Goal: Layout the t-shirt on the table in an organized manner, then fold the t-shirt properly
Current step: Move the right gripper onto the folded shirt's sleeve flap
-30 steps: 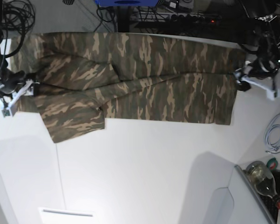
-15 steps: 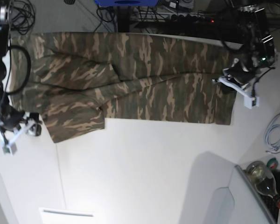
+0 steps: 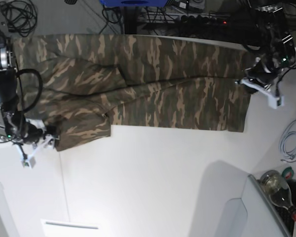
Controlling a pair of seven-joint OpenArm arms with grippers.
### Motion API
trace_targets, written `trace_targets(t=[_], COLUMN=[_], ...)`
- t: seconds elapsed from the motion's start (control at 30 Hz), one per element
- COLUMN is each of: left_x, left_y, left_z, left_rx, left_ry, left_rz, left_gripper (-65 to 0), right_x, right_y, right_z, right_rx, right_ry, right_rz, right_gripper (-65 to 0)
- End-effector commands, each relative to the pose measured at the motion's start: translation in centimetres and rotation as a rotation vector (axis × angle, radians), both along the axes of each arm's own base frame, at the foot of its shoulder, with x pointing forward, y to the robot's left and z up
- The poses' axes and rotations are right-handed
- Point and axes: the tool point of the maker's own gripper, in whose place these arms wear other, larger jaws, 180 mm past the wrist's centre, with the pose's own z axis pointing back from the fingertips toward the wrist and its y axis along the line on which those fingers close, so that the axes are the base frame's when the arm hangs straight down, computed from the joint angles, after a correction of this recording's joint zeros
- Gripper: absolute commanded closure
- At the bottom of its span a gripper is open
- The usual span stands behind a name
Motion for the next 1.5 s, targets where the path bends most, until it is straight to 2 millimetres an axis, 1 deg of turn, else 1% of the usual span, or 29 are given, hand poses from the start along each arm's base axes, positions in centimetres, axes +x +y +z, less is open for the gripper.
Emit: trace_targets(t=[0.0,0.03,0.17,0.23,0.27,0.33,0.5,0.57,0.6,0.63,0.67,0.7,0.8,0.87,0.9,0.97,1.07,1.13,1.23,1.33,1.47], left_x=[0.7,0.4,-0.2,-0.3,-0.2,-0.2,-1.0,-1.2,-1.3,-1.4,-1.4,-1.4,-1.3,-1.2,-1.1,-1.5,-1.9,-2.1,-2.5,-2.6,-2.6], left_y=[0.9,1.6,3.7,4.2,4.3,4.7,4.9,5.1,5.1,5.1,5.2,5.5,5.8,6.4,6.6,7.1,7.5,7.8,8.8,9.3,9.4], left_z=[1.2,1.3,2.0,2.2,2.3,2.5,1.2,1.0,0.8,0.7,0.7,0.9,1.2,1.6,1.7,1.8,2.0,1.9,2.4,2.7,2.8], left_rx=[0.016,0.02,0.044,0.053,0.056,0.066,0.046,0.047,0.044,0.042,0.044,0.052,0.06,0.078,0.083,0.098,0.112,0.112,0.12,0.126,0.127], left_ry=[-0.041,-0.042,-0.051,-0.053,-0.054,-0.053,-0.016,-0.008,-0.003,0.001,0.002,0.002,-0.003,-0.004,-0.004,0.008,0.015,0.018,0.009,0.001,-0.001], left_rz=[0.005,0.023,0.076,0.079,0.08,0.077,0.093,0.095,0.097,0.099,0.099,0.097,0.095,0.089,0.088,0.085,0.079,0.088,0.121,0.137,0.139], left_gripper=[0.0,0.0,0.0,0.0,0.0,0.0,0.0,0.0,0.0,0.0,0.0,0.0,0.0,0.0,0.0,0.0,0.0,0.0,0.0,0.0,0.0], right_x=[0.7,0.6,0.4,0.2,0.4,0.2,0.1,0.1,0.2,0.2,0.3,0.4,1.1,0.1,-0.1,-2.0,-4.5,-6.1,-9.0,-11.6,-14.4], right_y=[-0.9,-0.8,0.9,1.5,2.4,3.0,3.4,3.4,3.2,3.0,3.0,3.0,3.6,4.5,5.1,6.4,7.2,8.3,8.6,9.3,9.5], right_z=[0.8,0.6,0.1,-0.1,0.0,-0.1,-0.1,-0.1,0.0,0.0,0.1,0.2,1.4,1.6,2.3,2.9,4.7,6.1,7.5,8.3,8.2], right_rx=[-0.007,-0.003,0.02,0.026,0.036,0.041,0.045,0.045,0.046,0.045,0.044,0.044,0.044,0.037,0.03,0.021,0.025,0.03,0.014,0.019,0.018], right_ry=[-0.005,0.0,0.006,0.005,-0.003,-0.006,0.002,0.002,-0.002,-0.005,-0.006,-0.012,-0.05,-0.023,-0.027,-0.016,-0.046,-0.068,-0.056,-0.056,-0.038], right_rz=[-0.008,-0.009,0.006,0.016,0.027,0.037,0.046,0.043,0.038,0.032,0.031,0.035,0.06,0.107,0.136,0.193,0.215,0.235,0.256,0.26,0.266], right_gripper=[-45.5,-45.2,-44.7,-44.6,-44.0,-38.9,-20.9,-9.6,-2.1,0.0,0.0,-1.7,0.0,-0.3,-0.3,-0.2,-0.2,-0.2,-0.2,-0.2,-0.2])
